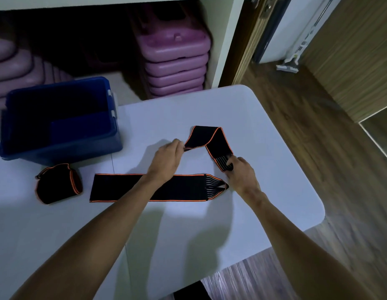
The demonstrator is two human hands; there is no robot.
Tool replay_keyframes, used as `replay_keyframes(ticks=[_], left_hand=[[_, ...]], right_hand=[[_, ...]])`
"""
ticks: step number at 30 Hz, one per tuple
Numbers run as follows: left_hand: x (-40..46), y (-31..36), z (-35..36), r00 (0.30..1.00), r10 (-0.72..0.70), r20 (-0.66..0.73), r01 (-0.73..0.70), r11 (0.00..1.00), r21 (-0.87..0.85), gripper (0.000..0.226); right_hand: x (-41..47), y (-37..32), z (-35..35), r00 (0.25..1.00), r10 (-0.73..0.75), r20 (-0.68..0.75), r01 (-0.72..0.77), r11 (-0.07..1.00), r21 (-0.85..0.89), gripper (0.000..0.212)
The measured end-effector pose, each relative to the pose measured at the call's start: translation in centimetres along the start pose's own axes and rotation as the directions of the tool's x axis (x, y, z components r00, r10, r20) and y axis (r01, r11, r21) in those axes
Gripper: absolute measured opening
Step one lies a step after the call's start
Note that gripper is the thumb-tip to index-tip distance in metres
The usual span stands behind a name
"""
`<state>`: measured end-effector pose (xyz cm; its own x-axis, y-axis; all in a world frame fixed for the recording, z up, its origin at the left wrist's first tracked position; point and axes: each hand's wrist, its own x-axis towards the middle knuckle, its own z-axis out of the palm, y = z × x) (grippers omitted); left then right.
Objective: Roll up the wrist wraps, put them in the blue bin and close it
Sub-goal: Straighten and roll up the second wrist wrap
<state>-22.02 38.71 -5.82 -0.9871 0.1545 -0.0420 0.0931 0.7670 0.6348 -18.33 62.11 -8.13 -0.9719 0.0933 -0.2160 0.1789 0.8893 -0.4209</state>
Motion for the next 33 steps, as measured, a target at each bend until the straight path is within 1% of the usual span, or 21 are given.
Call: replay_keyframes(ticks=[1,2,4,6,8,11,13,14,15,16,17,19,21,22,24,26,28,30,31,33], left_hand=[[0.1,0.0,-0.5,0.992,-0.103,-0.072,0.096,0.992,-0.087,0.036],[0.2,0.1,-1.1,0.973,-0.181,-0.146,0.161,0.977,-0.14,0.042],[0.0,0.3,-2.6,0.927,-0.246,-0.282,0.211,0.966,-0.149,0.047],[-0.7,0.1,-4.4,0.888,-0.287,-0.359,0.24,0.956,-0.171,0.048],[-1.6,-0.7,-6.0,0.851,-0.377,-0.365,0.291,0.918,-0.27,0.053],[-3.6,-3.7,-7.7,0.817,-0.462,-0.346,0.348,0.873,-0.343,0.061],[-5.4,-6.3,-8.8,0.795,-0.545,-0.266,0.445,0.822,-0.355,0.066],[-6.3,-7.6,-9.3,0.788,-0.572,-0.228,0.491,0.807,-0.329,0.063],[-7.2,-8.8,-9.8,0.787,-0.581,-0.208,0.521,0.806,-0.28,0.058],[-8.1,-9.8,-10.2,0.79,-0.581,-0.197,0.544,0.812,-0.213,0.05],[-8.8,-10.8,-10.5,0.796,-0.574,-0.193,0.554,0.819,-0.149,0.044],[-9.9,-12.4,-10.8,0.814,-0.551,-0.184,0.549,0.833,-0.067,0.038],[-10.6,-13.2,-10.8,0.833,-0.526,-0.171,0.526,0.849,-0.052,0.035],[-10.9,-13.4,-10.7,0.843,-0.511,-0.171,0.509,0.859,-0.059,0.034],[-11.0,-13.3,-10.5,0.854,-0.486,-0.184,0.478,0.874,-0.087,0.03],[-11.0,-12.9,-10.4,0.868,-0.453,-0.206,0.444,0.892,-0.091,0.027],[-10.9,-12.5,-10.3,0.869,-0.44,-0.225,0.433,0.898,-0.084,0.028],[-10.9,-12.0,-10.4,0.871,-0.431,-0.237,0.42,0.902,-0.098,0.033],[-10.9,-11.8,-10.5,0.882,-0.408,-0.233,0.393,0.913,-0.113,0.038],[-10.8,-11.8,-10.9,0.928,-0.329,-0.172,0.31,0.942,-0.127,0.047]], right_hand=[[0.0,0.0,-0.2,1.0,0.0,0.003,0.0,0.999,0.051,0.019],[0.0,-0.1,-0.5,1.0,0.006,0.007,-0.007,0.991,0.136,0.015],[-0.1,-0.6,-1.4,0.999,0.034,0.019,-0.038,0.935,0.353,0.008],[-0.2,-1.4,-2.5,0.997,0.076,0.016,-0.072,0.835,0.545,0.008],[-0.3,-2.6,-3.6,0.991,0.117,0.062,-0.127,0.716,0.687,0.011],[-0.7,-4.5,-4.8,0.982,0.102,0.158,-0.188,0.576,0.795,0.015],[-1.2,-5.5,-5.0,0.971,0.1,0.216,-0.238,0.466,0.852,0.018],[-1.4,-5.8,-4.8,0.965,0.103,0.24,-0.26,0.427,0.866,0.019],[-1.7,-6.0,-4.5,0.96,0.107,0.259,-0.28,0.414,0.866,0.019],[-2.0,-6.2,-4.1,0.955,0.119,0.272,-0.297,0.429,0.853,0.019],[-2.3,-6.3,-3.6,0.95,0.133,0.281,-0.31,0.47,0.826,0.017],[-3.1,-6.3,-2.8,0.955,0.158,0.25,-0.292,0.637,0.714,0.011],[-3.9,-5.9,-2.0,0.977,0.11,0.182,-0.196,0.793,0.576,0.009],[-4.2,-5.6,-1.6,0.986,0.063,0.153,-0.135,0.843,0.52,0.01],[-4.7,-5.2,-1.0,0.996,-0.02,0.084,-0.018,0.907,0.421,0.011],[-4.9,-5.0,-0.6,0.996,-0.078,0.05,0.06,0.956,0.288,0.019],[-5.3,-4.9,-0.4,0.988,-0.135,0.071,0.125,0.983,0.132,0.033],[-6.0,-4.9,-0.5,0.973,-0.205,0.109,0.206,0.978,-0.001,0.051],[-6.3,-4.6,-0.3,0.961,-0.241,0.135,0.25,0.966,-0.057,0.058],[-6.8,-3.6,0.1,0.941,-0.282,0.187,0.315,0.932,-0.178,0.068]])
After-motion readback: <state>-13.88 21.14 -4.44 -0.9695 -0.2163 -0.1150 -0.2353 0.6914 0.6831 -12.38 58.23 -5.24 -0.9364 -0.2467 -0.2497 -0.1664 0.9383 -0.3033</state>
